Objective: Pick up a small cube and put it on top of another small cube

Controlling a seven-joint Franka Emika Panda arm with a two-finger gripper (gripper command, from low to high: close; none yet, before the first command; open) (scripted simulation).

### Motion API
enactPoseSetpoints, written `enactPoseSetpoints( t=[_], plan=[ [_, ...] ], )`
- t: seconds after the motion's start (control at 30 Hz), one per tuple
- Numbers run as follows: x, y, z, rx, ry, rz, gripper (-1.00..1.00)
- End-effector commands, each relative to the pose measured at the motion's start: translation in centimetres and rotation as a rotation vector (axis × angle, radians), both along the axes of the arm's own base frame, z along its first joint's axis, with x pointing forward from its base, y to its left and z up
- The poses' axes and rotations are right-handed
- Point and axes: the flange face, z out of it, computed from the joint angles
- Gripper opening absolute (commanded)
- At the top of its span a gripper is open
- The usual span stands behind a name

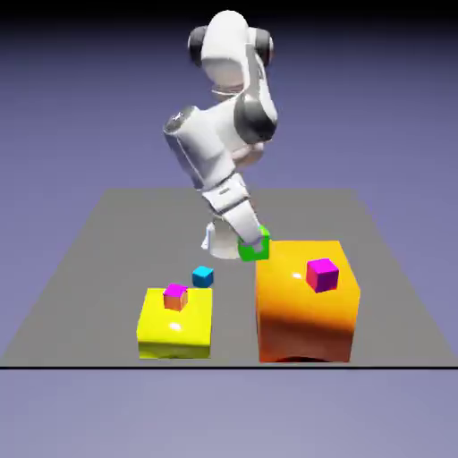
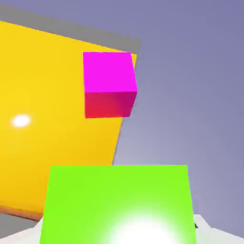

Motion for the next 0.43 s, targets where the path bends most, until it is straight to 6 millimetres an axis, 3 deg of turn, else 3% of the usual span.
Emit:
enactPoseSetpoints(
  t=[0.0, 0.1, 0.13, 0.23, 0.27, 0.3, 0.33, 0.4],
  plan=[
    [0.2, 1.7, 0.3, -0.005, 0.017, 0.048, -1.0],
    [-0.1, 7.9, 0.9, -0.024, 0.077, 0.216, -1.0],
    [-0.1, 7.9, 0.9, -0.024, 0.077, 0.216, -1.0],
    [-1.2, 9.7, -4.6, -0.024, 0.076, 0.217, -1.0],
    [-1.4, 9.9, -5.5, -0.025, 0.077, 0.216, -1.0],
    [-1.4, 9.9, -5.5, -0.025, 0.077, 0.216, 1.0],
    [-1.4, 9.9, -5.5, -0.025, 0.077, 0.216, 1.0],
    [-0.5, 8.9, -1.9, -0.022, 0.076, 0.217, 1.0]
  ],
)
